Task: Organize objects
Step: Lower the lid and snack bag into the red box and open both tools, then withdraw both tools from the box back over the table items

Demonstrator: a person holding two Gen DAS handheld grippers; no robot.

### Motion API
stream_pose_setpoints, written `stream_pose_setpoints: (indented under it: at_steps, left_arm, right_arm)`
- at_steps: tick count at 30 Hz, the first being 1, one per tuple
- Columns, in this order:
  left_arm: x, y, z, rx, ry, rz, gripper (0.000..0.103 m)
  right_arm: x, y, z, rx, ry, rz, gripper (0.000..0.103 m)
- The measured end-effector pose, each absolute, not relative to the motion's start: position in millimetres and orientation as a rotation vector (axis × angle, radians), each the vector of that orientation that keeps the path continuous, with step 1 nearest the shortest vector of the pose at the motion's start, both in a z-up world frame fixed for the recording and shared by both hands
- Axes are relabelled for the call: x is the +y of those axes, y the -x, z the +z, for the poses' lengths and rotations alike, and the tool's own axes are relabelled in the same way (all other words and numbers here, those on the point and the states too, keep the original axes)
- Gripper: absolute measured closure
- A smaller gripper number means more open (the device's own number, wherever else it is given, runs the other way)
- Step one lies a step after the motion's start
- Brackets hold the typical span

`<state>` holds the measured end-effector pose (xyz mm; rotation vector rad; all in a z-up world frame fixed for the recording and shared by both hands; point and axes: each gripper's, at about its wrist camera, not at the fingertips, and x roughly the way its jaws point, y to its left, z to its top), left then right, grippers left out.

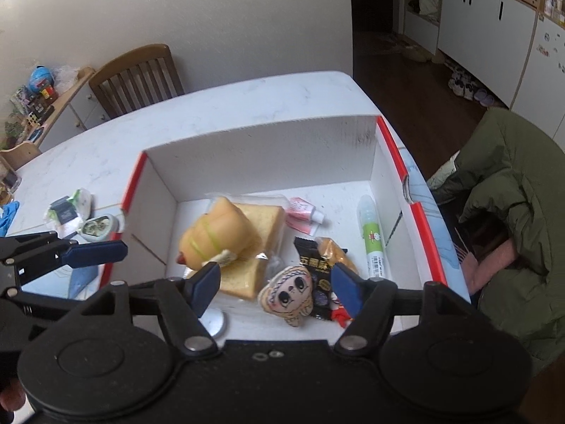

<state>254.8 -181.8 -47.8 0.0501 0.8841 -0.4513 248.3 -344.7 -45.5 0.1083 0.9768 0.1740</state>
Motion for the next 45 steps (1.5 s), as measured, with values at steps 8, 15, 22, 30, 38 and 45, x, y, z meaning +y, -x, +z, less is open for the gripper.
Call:
stream_pose_setpoints:
  at_steps: [8, 15, 22, 30, 38, 45]
  left_arm:
    - [-140, -237, -31, 0.835, -0.005, -0.429, 0.042]
    - [-95, -222, -22, 0.807, 0.017, -0.411, 0.041]
    - [-39, -209, -20, 0.796, 0.030, -0.372, 0.032]
    - [22, -205, -29, 0.806, 0.034, -0.311, 0.020]
    - [70, -215, -42, 0.809, 0.024, -0.284, 0.009]
    - [104, -240, -65, 0.813, -0.007, -0.276, 0.003]
  right_arm:
    - [-326, -230, -27, 0.918, -0.086, 0.207, 0.031]
    - [-292, -216, -18, 0.873, -0.059, 0.244, 0.021]
    - [-243, -210, -13, 0.845, -0.001, 0.331, 0.012]
    - [-178, -212, -16, 0.832, 0.090, 0.479, 0.003]
    - [-115, -229, -29, 0.838, 0.236, 0.574, 0.003]
    - [-71, -252, -55, 0.858, 0.400, 0.661, 0.003]
